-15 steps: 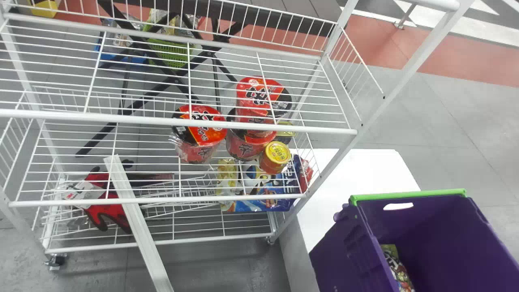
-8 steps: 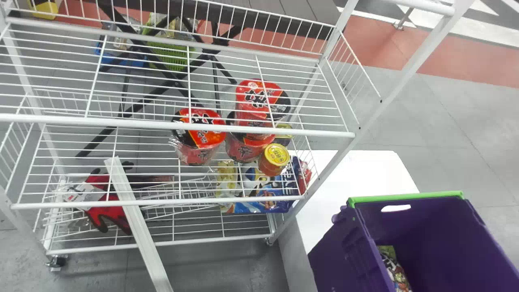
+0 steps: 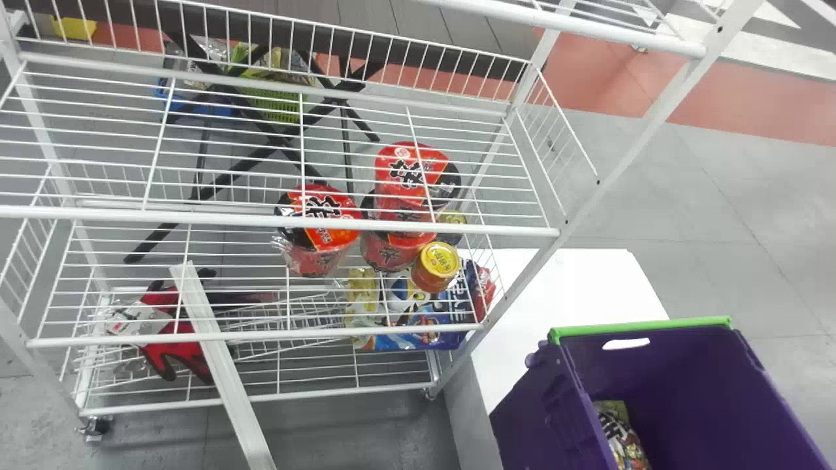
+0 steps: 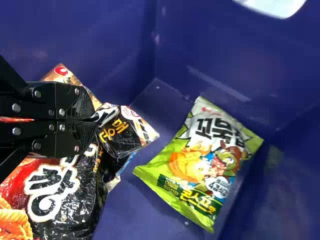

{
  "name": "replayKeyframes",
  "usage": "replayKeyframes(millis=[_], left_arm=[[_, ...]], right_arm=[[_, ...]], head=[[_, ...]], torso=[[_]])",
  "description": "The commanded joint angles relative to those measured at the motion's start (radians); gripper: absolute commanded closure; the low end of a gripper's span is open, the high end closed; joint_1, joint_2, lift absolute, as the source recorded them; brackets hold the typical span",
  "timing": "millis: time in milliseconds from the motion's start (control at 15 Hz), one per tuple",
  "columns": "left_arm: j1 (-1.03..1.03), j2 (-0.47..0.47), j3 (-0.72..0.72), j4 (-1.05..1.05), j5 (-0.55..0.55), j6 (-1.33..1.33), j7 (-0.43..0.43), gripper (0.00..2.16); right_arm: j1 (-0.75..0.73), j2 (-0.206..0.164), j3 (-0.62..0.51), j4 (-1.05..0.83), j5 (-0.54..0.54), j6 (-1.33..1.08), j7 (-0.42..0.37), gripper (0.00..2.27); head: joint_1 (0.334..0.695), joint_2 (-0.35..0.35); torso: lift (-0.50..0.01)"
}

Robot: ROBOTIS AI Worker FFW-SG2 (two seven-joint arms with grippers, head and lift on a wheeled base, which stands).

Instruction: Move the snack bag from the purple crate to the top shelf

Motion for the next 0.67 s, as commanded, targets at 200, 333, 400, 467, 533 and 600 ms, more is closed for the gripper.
replayKeyframes(millis=[200, 333, 400, 467, 533, 600], left_arm=[[0.000, 0.001, -0.001, 0.000, 0.002, 0.000, 0.000, 0.10], [0.000, 0.003, -0.001, 0.000, 0.002, 0.000, 0.000, 0.10], [0.000, 0.003, -0.001, 0.000, 0.002, 0.000, 0.000, 0.10], [0.000, 0.003, -0.001, 0.000, 0.003, 0.000, 0.000, 0.10], [0.000, 0.003, -0.001, 0.002, 0.006, 0.000, 0.000, 0.10], [0.000, 0.003, -0.001, 0.003, 0.008, 0.000, -0.002, 0.10]], right_arm=[[0.000, -0.002, -0.027, -0.002, 0.000, 0.023, 0.000, 2.10], [0.000, -0.002, -0.030, -0.002, 0.000, 0.026, 0.000, 2.10], [0.000, -0.002, -0.033, -0.002, 0.000, 0.026, -0.002, 2.10], [0.000, -0.002, -0.037, -0.002, 0.000, 0.026, -0.002, 2.10], [0.000, -0.002, -0.044, 0.000, 0.000, 0.023, -0.007, 2.10], [0.000, -0.002, -0.056, 0.000, -0.001, 0.020, -0.007, 2.10]], head=[[0.695, -0.350], [0.695, -0.350], [0.695, -0.350], [0.695, -0.350], [0.695, -0.350], [0.695, -0.350]], torso=[[-0.386], [-0.378], [-0.374], [-0.370], [-0.366], [-0.362]])
